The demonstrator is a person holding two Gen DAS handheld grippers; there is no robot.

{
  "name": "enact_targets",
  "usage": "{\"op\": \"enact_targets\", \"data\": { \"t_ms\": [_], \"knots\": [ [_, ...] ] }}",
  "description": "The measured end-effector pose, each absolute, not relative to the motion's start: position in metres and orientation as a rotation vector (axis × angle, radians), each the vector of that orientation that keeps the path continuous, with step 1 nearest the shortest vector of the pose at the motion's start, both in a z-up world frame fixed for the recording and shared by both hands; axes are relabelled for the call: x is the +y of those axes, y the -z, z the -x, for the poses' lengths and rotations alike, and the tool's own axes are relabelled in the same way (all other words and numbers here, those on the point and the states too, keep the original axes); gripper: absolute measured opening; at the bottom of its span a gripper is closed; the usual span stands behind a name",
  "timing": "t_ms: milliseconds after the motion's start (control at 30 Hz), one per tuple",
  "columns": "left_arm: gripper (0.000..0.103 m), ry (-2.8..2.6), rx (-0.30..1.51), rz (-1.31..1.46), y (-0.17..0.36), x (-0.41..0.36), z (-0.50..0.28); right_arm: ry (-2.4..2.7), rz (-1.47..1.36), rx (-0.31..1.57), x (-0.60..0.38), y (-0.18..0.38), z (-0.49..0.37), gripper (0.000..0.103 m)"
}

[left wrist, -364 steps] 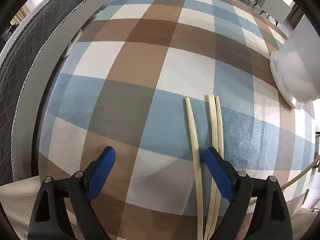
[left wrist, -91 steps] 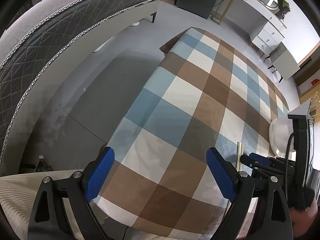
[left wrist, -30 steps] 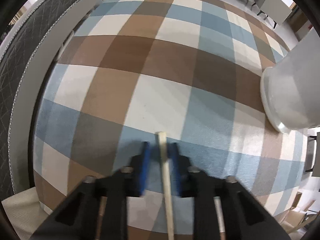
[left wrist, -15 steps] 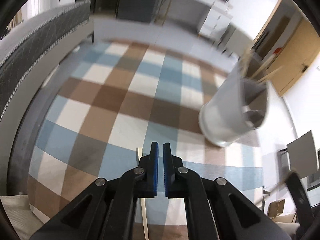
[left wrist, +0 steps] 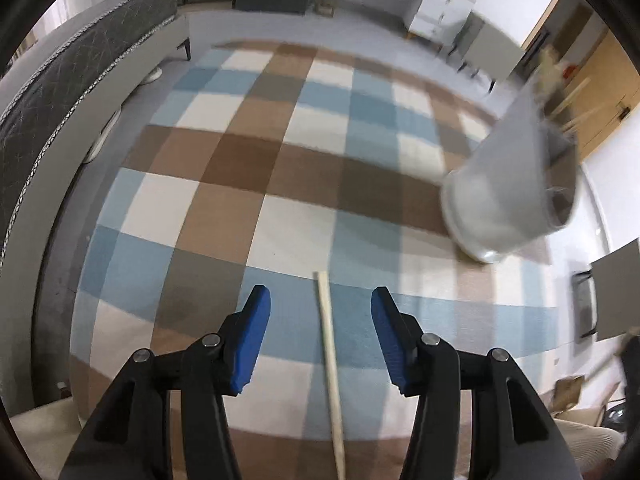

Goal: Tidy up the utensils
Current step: 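Grasp the last wooden chopstick with the left tool and lift it, then carry both held chopsticks up and over the utensil holder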

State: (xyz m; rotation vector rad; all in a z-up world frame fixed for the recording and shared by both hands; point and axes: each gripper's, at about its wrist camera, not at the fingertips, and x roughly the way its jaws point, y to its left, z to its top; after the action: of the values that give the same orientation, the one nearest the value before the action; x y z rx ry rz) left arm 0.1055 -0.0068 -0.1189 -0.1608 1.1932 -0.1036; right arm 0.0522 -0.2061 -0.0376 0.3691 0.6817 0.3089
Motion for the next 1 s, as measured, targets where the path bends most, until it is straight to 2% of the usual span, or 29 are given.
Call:
{"op": "enact_targets", "data": {
  "t_ms": [233, 333, 400, 433, 467, 567, 767, 1000],
  "knots": [
    [0.046, 0.057, 1.316, 0.108, 0.161, -0.011, -0.128, -0.296, -0.41, 0.713, -0.214, 0.047, -0.067, 0.003],
    [0.045, 0.081, 1.31, 0.064, 0.159, -0.022, -0.132, -0.305, -0.406, 0.714, -0.211, 0.046, -0.07, 0.003],
    [0.039, 0.052, 1.319, -0.04, 0.16, -0.037, -0.133, -0.315, -0.396, 0.713, -0.208, 0.045, -0.071, 0.003],
    [0.032, 0.058, 1.323, -0.053, 0.159, -0.042, -0.134, -0.319, -0.391, 0.712, -0.207, 0.044, -0.072, 0.003],
    [0.017, 0.073, 1.336, -0.049, 0.159, -0.047, -0.135, -0.321, -0.384, 0.712, -0.206, 0.044, -0.072, 0.003],
    [0.002, 0.062, 1.386, 0.009, 0.159, -0.053, -0.14, -0.322, -0.387, 0.714, -0.207, 0.044, -0.071, 0.003],
    [0.002, 0.124, 1.378, 0.209, 0.154, -0.046, -0.148, -0.306, -0.388, 0.713, -0.21, 0.044, -0.067, 0.003],
    [0.002, 0.178, 1.11, 0.227, 0.097, -0.029, -0.105, -0.283, -0.349, 0.692, -0.206, 0.04, -0.057, 0.003]
  ]
}}
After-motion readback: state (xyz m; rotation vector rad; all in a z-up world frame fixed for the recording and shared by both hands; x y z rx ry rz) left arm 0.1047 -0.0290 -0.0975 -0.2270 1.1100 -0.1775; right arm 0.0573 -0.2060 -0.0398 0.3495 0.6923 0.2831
